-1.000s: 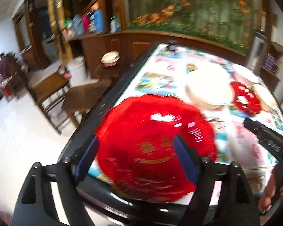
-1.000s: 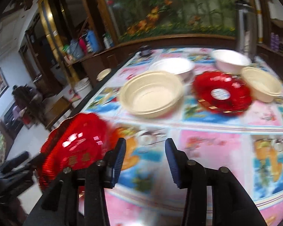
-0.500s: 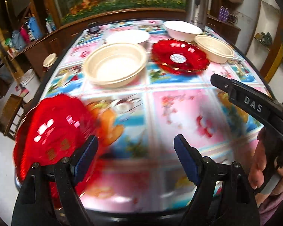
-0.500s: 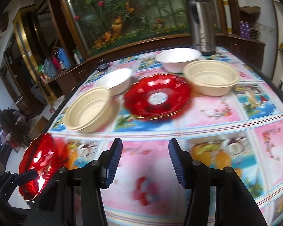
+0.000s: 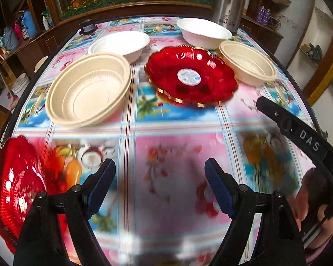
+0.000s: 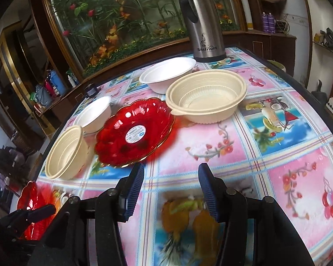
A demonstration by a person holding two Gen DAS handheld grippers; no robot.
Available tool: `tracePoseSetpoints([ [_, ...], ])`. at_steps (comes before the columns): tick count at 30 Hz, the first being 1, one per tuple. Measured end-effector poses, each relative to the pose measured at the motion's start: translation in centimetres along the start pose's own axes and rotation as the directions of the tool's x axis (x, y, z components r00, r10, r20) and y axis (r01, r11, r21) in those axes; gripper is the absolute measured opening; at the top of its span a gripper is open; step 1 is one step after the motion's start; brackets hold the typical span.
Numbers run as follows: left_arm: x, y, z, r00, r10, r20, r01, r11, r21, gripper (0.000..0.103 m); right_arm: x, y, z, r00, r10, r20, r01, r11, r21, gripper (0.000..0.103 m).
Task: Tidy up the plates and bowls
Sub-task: 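Grasp the small labeled red plate rim with the right tool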
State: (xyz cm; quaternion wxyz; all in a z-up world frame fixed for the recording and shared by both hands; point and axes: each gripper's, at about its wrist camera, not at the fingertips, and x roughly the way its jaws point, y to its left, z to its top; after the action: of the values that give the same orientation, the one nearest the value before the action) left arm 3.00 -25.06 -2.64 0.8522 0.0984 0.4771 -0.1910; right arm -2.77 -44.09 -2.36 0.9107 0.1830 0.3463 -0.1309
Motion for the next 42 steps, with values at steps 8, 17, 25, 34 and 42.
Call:
tracePoseSetpoints([
  [8, 0.7, 1.0, 3.2, 0.998, 0.052, 0.026, -0.051, 0.996, -0.067, 0.083, 2.9, -1.2, 2.2, 0.998, 0.065, -0.021, -0.063, 0.994, 0.087, 0.053],
  [17, 0.6, 3.3, 2.2, 0.998, 0.065, 0.007, -0.064, 0.992, -0.113, 0.083, 8.9, -0.6, 3.8, 0.981, 0.093, -0.168, -0.061, 0.981, 0.186, 0.052],
  [25, 0.2, 3.2, 1.3, 1.0, 0.024, -0.012, -0.025, 0.995, -0.097, 0.083, 9.1, -0.8, 3.2, 0.978, 0.111, -0.175, -0.066, 0.968, 0.244, 0.013],
  [34, -0.4, 2.5, 0.6, 0.999, -0.036, -0.029, 0.034, 0.996, -0.084, 0.083, 4.1, -4.0, -0.5, 0.965, 0.178, -0.194, -0.128, 0.96, 0.248, 0.013],
  [42, -0.3, 0.2, 0.3, 0.998, -0.051, -0.047, 0.048, 0.998, -0.051, 0.083, -1.6, -7.5, -3.9, 0.962, 0.234, -0.138, -0.191, 0.944, 0.268, 0.013],
])
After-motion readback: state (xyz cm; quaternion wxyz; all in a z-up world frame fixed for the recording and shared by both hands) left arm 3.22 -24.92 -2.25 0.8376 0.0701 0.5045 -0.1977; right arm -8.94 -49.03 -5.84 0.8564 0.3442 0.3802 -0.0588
